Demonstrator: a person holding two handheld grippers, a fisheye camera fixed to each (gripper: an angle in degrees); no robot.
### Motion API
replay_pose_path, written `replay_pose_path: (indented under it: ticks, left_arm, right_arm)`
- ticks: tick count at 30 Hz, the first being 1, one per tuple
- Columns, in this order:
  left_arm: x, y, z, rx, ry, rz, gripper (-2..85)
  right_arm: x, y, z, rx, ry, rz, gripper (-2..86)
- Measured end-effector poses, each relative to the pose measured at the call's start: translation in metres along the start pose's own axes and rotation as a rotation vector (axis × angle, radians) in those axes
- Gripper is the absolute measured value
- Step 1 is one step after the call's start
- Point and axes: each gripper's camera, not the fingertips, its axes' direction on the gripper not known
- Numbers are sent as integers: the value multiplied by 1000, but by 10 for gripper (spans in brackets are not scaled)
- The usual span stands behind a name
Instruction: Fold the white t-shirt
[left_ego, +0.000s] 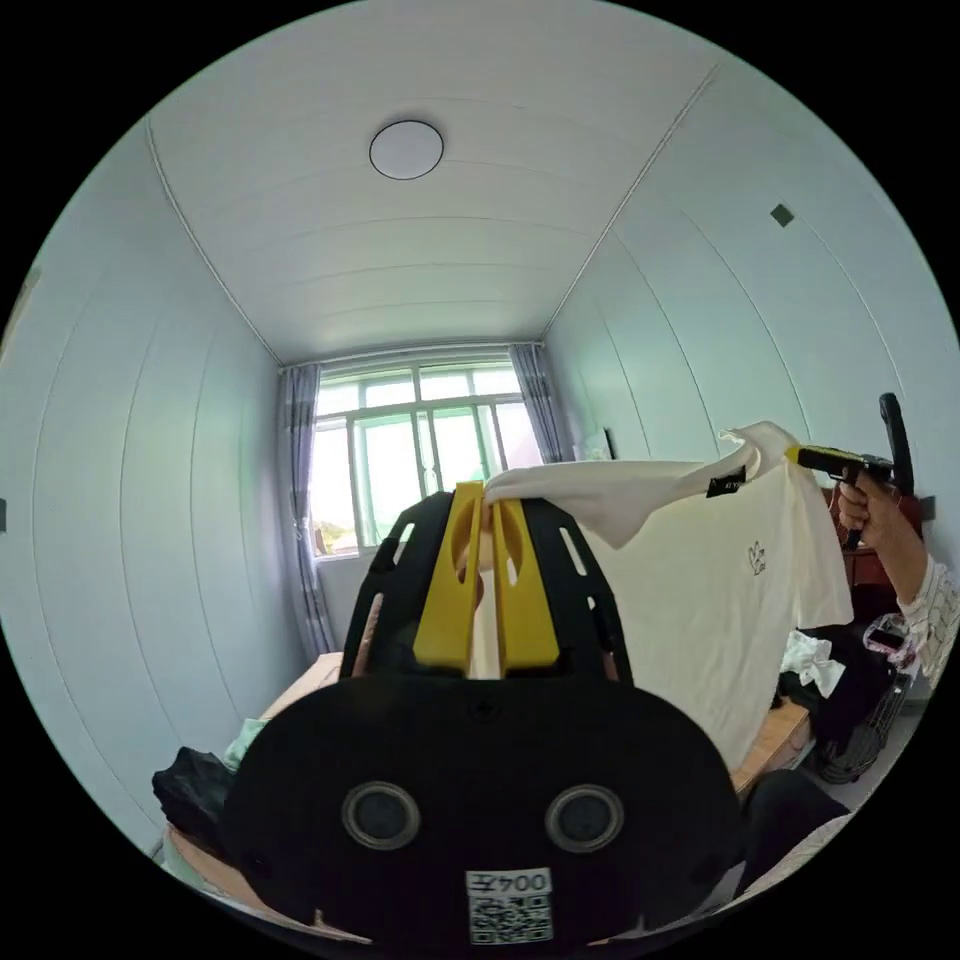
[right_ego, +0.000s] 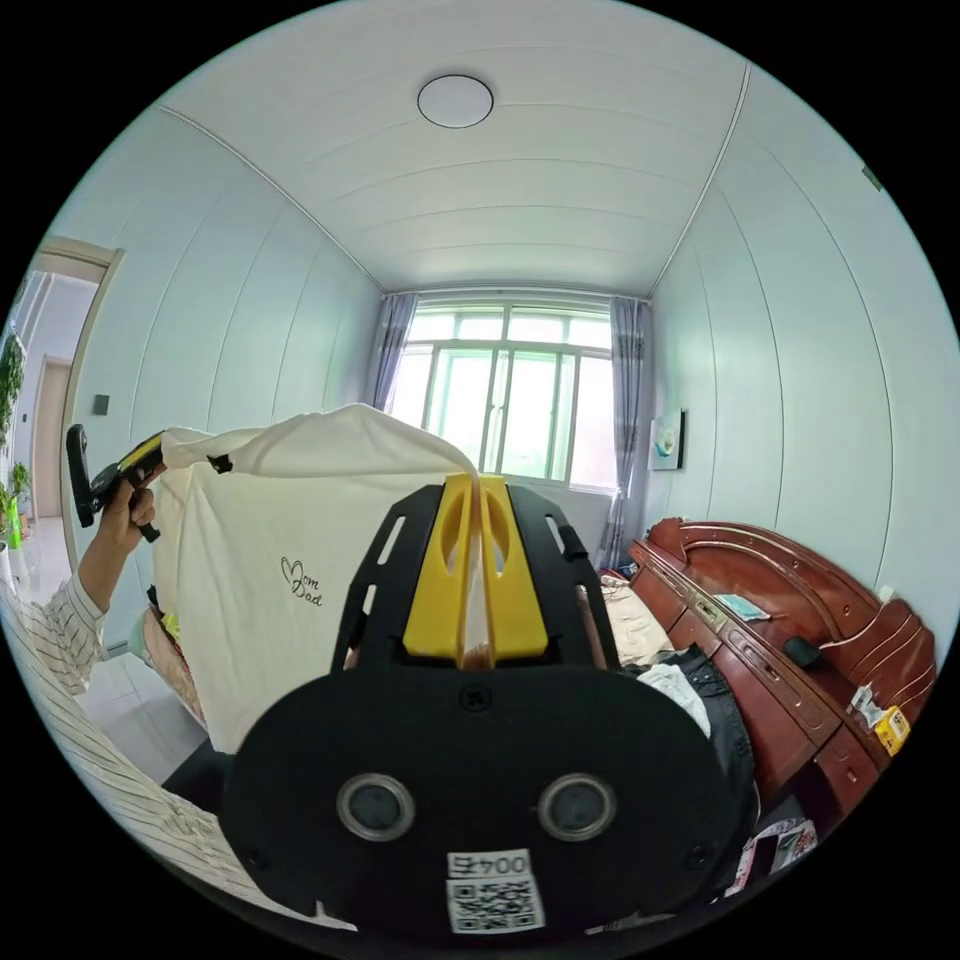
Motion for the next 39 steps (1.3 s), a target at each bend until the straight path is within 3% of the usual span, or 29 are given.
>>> replay_pose_path:
  ticks: [5,9,17,21,23,26,28,31,35,39]
  left_arm:
    - [3,10,45,-86,-33,67,4]
    - [5,59,143,-200,-71,70,4]
    - [6,128,399,-431,-95,185,9]
    - [13,185,572,-653,-88,282,20]
    - [15,219,645,-794,-74,288,33]
    - [0,284,747,-1069,35,144,74]
    - [-51,329,791,-1149,149,-281,104]
    - [-115,375,797,-1059,245,-746,121]
    - [-171,394,759,-975,256,-904,123]
    - [-208,415,660,-1076,396,-866,119]
  right_arm:
    - [-8,24,58,-31,7,14,-9]
    - [2,54,133,-120,5,38,-8]
    - [57,171,401,-426,91,46,-6]
    - [90,237,531,-560,131,52,1]
    - [110,286,618,-718,133,35,15]
    - [142,358,701,-958,145,131,46]
    - [158,396,719,-1017,156,171,54]
    - [181,430,689,-899,169,228,59]
    - [223,472,601,-856,125,259,43]
    - [245,531,494,-942,48,283,47]
